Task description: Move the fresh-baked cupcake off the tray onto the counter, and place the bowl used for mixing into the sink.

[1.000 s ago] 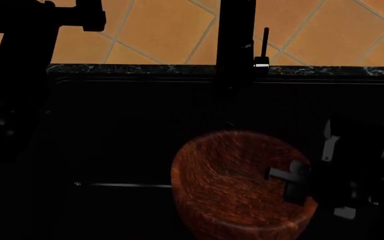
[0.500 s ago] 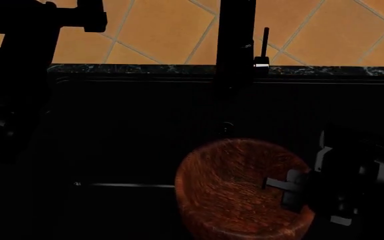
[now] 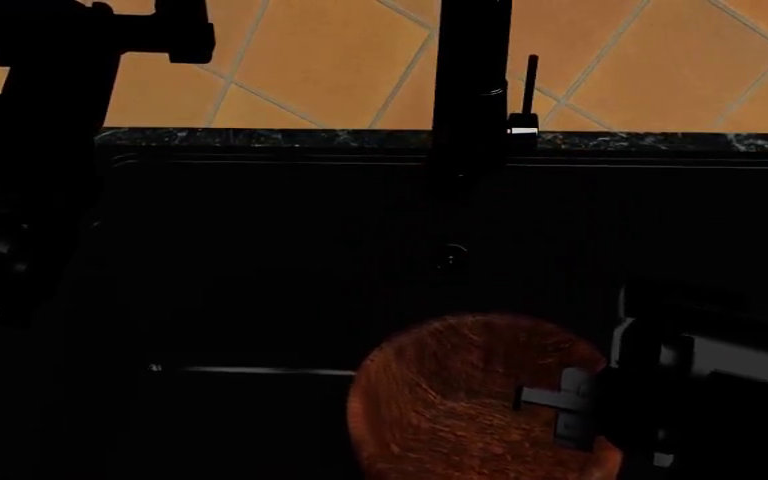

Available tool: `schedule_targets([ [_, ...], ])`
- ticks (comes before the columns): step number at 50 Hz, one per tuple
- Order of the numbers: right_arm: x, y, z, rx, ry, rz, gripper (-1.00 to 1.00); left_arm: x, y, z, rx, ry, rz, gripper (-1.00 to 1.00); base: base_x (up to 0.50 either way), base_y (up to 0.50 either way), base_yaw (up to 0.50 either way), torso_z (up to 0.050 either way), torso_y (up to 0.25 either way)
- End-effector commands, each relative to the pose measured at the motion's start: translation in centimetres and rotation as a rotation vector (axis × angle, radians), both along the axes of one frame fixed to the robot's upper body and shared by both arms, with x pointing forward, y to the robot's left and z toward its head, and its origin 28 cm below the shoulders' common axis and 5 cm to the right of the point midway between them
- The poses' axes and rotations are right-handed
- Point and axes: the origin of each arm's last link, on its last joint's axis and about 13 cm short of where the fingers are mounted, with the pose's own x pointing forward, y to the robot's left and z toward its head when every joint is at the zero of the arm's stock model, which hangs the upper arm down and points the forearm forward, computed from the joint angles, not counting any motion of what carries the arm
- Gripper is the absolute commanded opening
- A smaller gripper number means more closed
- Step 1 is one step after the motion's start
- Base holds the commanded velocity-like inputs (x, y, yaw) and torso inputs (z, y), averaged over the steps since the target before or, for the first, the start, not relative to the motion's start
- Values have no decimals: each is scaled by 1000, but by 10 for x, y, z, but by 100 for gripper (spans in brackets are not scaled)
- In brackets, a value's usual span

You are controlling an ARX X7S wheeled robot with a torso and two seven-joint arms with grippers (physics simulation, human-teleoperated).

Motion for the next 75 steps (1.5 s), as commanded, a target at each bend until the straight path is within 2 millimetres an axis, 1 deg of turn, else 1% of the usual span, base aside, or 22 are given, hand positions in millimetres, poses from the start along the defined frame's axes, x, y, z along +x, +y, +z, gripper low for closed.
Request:
schedule_targets([
  [1,-1,5,-9,7,15,18,-100,-1,0,-3,37,-23,14,100,0,0,0,0,0],
  [20,-9,0,-23,-2,76,-2,-100,0,0,-3,36,-20,12,100,0,0,0,1,0],
  [25,-13,1,-31,2,100,-11,-100,0,0,-4,37,-19,13,100,0,0,0,0,0],
  [29,-14,0,-31,-1,109,-8,-100,0,0,-3,37,-20,11,100,0,0,0,0,0],
  [43,-22,-3,-42,12,165,-22,-100,-1,0,-3,39,-19,11,100,0,0,0,0,0],
  [53,-18,-2,-35,10,153,-19,-100,-1,0,-3,37,-19,11,100,0,0,1,0,0],
  [54,-18,-2,-35,8,154,-19,100,-1,0,-3,38,-19,11,100,0,0,0,0,0],
  [65,-18,-3,-34,2,151,-19,100,0,0,-4,38,-17,10,100,0,0,0,0,0],
  [73,-14,-1,-26,-11,129,-8,100,-1,-1,-4,43,-14,5,100,0,0,0,0,0],
  [75,-11,1,-21,-14,114,-2,100,0,0,-4,41,-12,8,100,0,0,0,0,0],
])
